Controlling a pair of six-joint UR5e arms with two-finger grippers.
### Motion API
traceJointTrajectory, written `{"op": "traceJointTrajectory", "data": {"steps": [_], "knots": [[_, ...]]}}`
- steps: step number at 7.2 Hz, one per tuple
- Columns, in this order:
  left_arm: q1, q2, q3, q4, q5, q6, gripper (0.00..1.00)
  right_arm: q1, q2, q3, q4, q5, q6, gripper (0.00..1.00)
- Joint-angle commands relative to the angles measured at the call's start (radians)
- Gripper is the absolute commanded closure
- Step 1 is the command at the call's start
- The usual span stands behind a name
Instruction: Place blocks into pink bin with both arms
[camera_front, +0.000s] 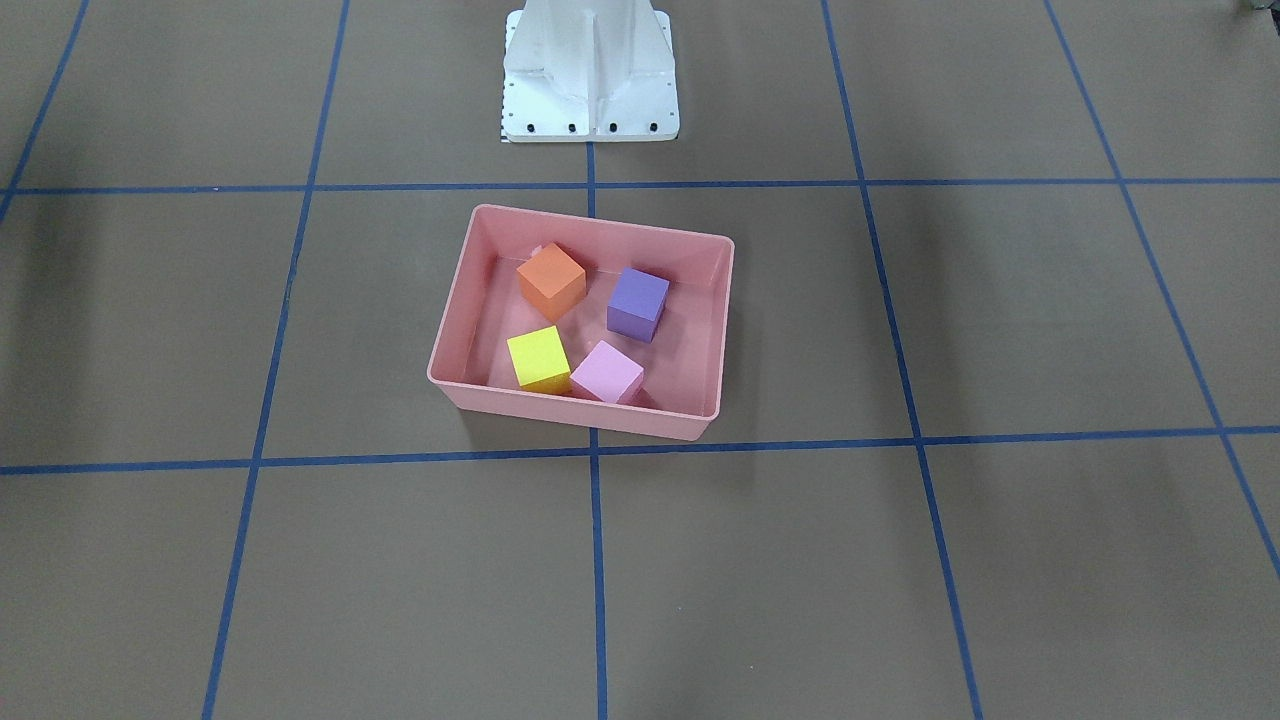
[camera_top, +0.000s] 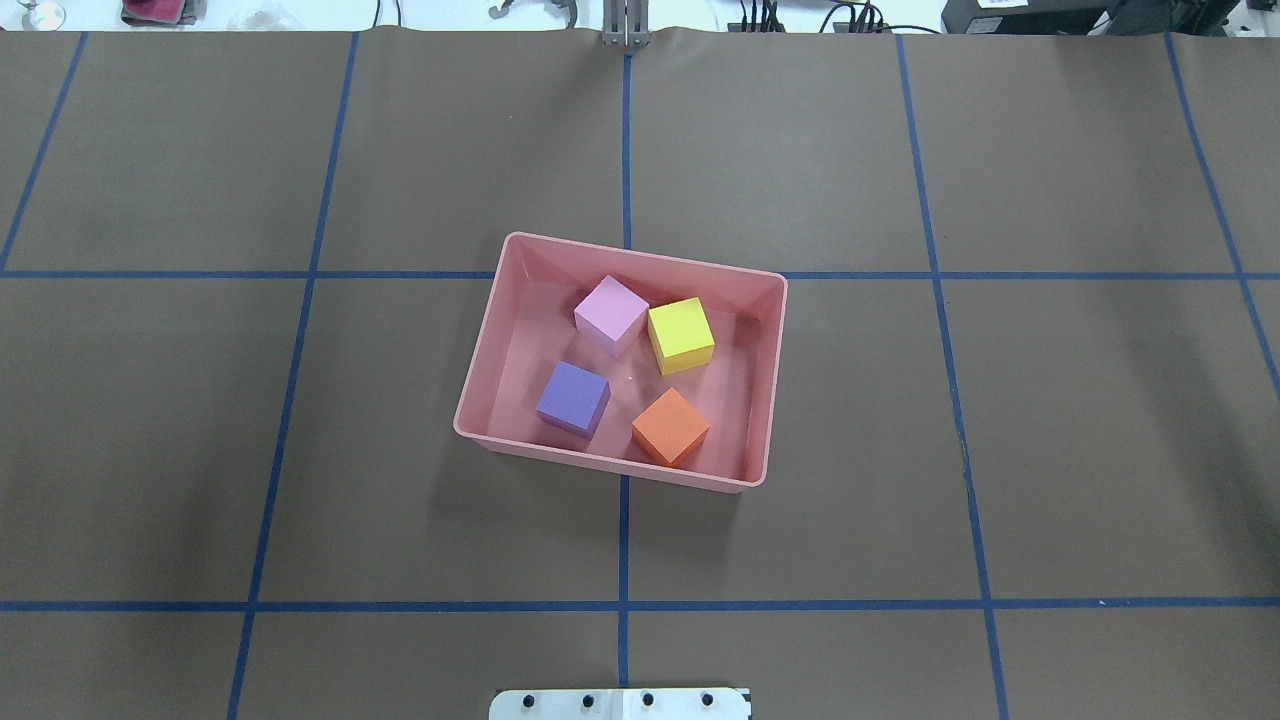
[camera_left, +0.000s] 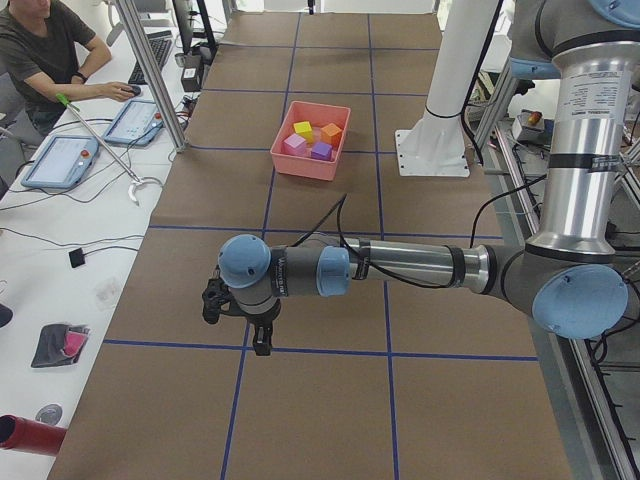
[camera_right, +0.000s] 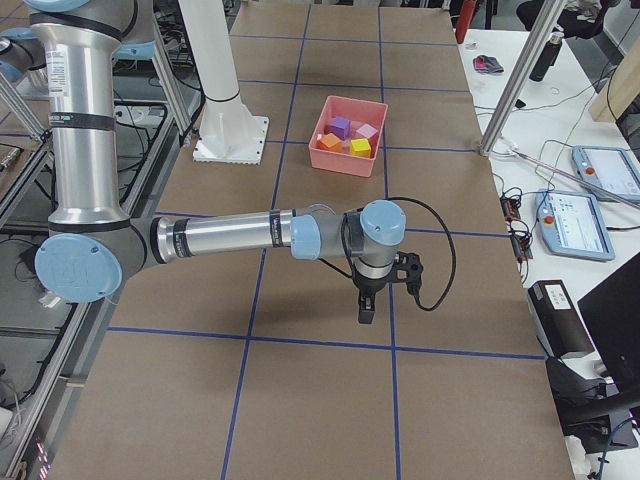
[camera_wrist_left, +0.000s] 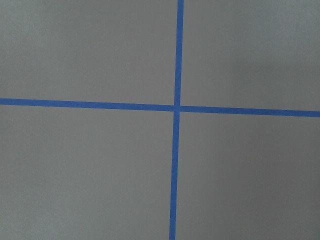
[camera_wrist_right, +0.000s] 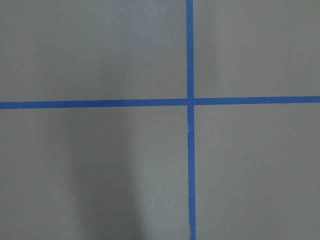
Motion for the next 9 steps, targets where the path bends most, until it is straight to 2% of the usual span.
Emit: {"op": "traceJointTrajectory", "data": {"steps": [1,9], "knots": [[-0.001,0.0,0.001,0.0,0.0,0.0,0.0,0.0,0.002,0.001,0.0,0.003,0.0,0.0],[-0.001,0.0,-0.001,0.0,0.0,0.0,0.0,0.0,-0.002,0.001,0.002,0.035,-0.002,0.0]]}}
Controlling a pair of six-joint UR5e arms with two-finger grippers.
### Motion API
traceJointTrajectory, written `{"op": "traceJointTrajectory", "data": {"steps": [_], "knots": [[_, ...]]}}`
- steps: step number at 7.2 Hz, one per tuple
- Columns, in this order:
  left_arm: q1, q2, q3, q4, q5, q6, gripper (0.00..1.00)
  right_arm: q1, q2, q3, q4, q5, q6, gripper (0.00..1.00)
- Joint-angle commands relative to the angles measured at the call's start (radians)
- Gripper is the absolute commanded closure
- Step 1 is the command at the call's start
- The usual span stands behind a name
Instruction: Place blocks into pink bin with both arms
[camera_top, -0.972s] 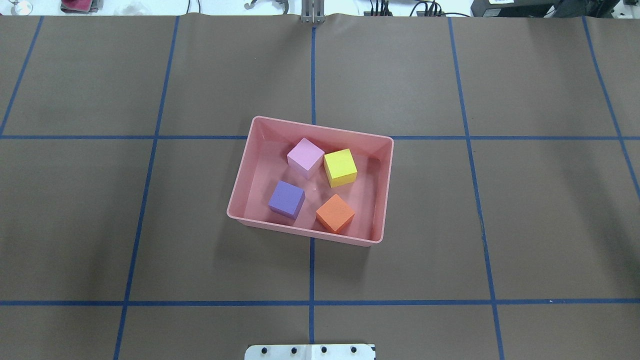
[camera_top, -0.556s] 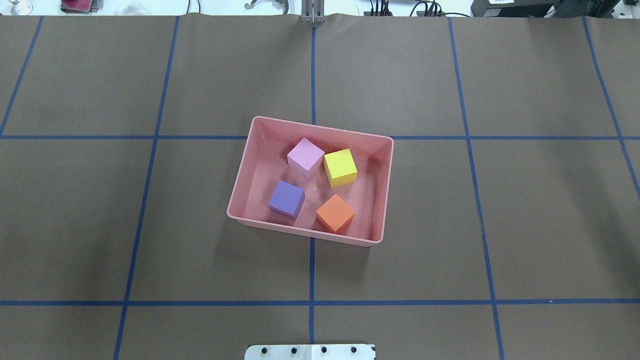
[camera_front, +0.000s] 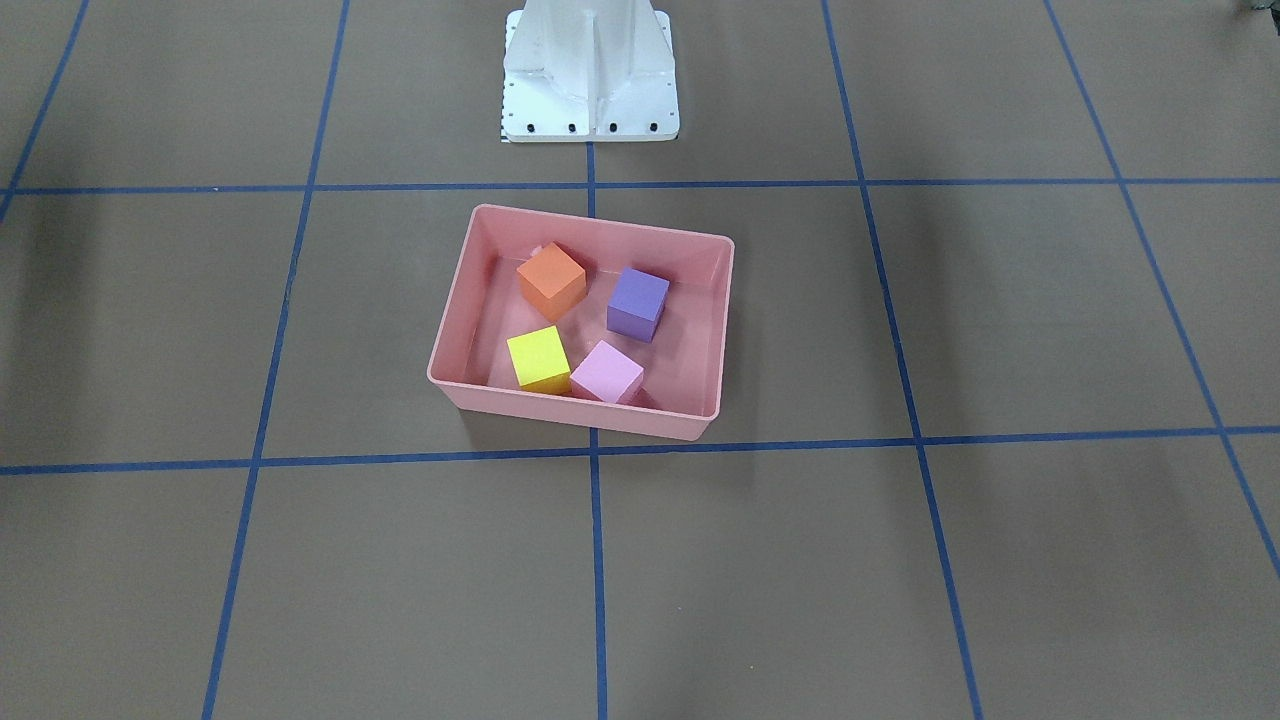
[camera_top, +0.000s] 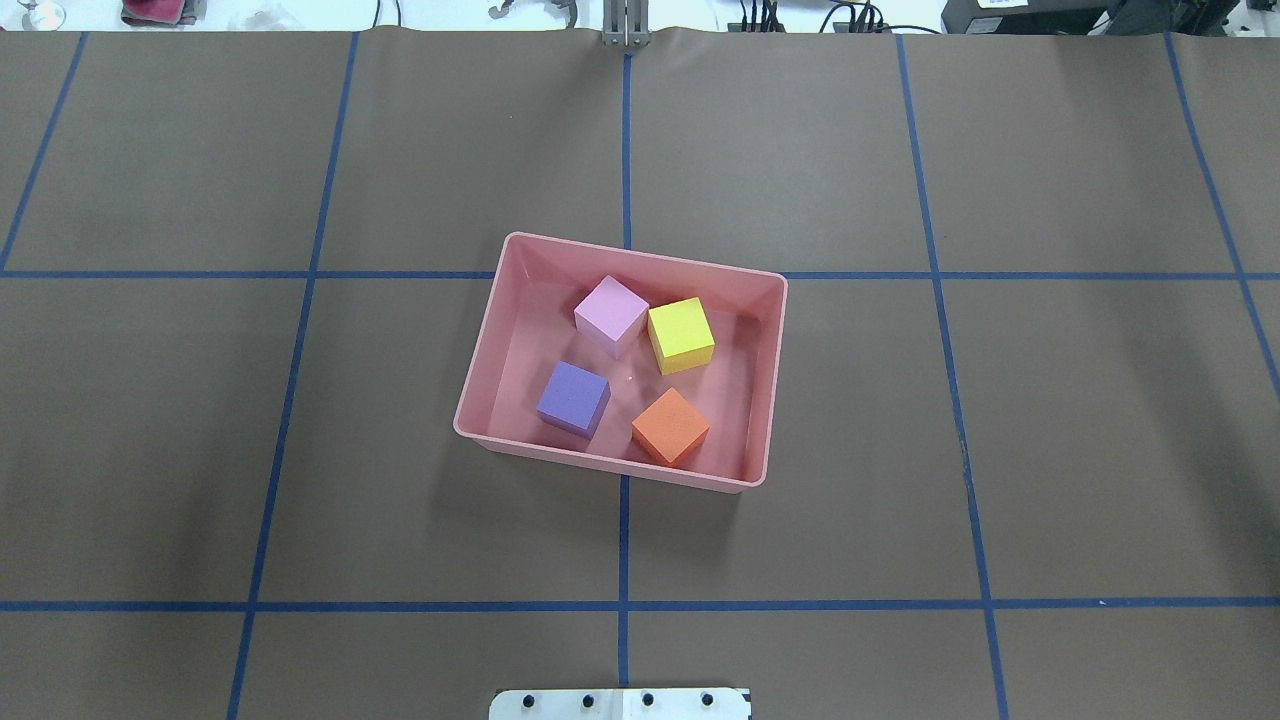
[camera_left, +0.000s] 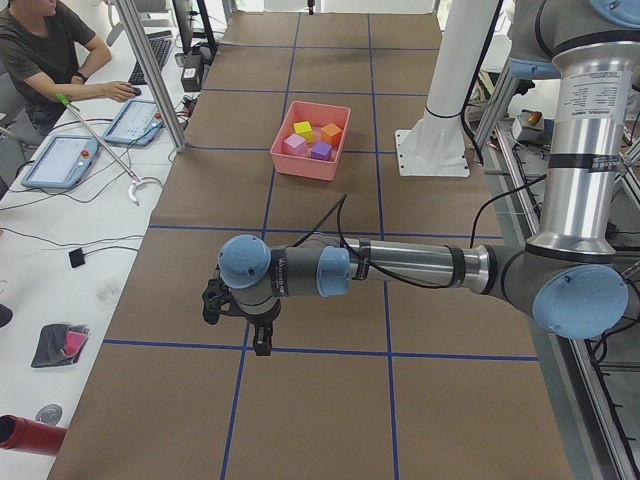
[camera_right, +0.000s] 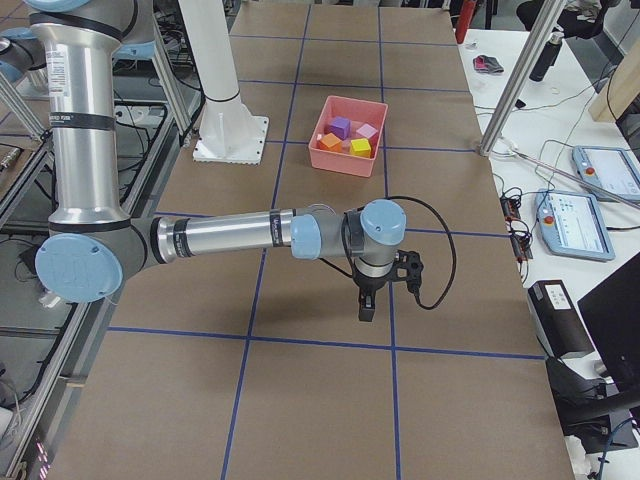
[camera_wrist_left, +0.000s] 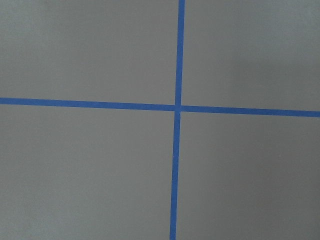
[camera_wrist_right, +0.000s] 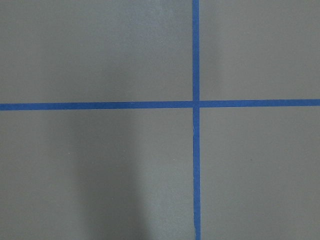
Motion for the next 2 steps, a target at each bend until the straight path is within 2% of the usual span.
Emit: {"op": "traceJointTrajectory", "data": {"steps": [1,2], "knots": [[0.0,0.0,-0.001,0.0,0.0,0.0,0.0,0.0,-0.001,0.0,-0.001,0.008,0.0,0.0],[0.0,0.0,-0.001,0.0,0.0,0.0,0.01,0.0,-0.003,0.0,0.0,0.008,0.0,0.0]]}}
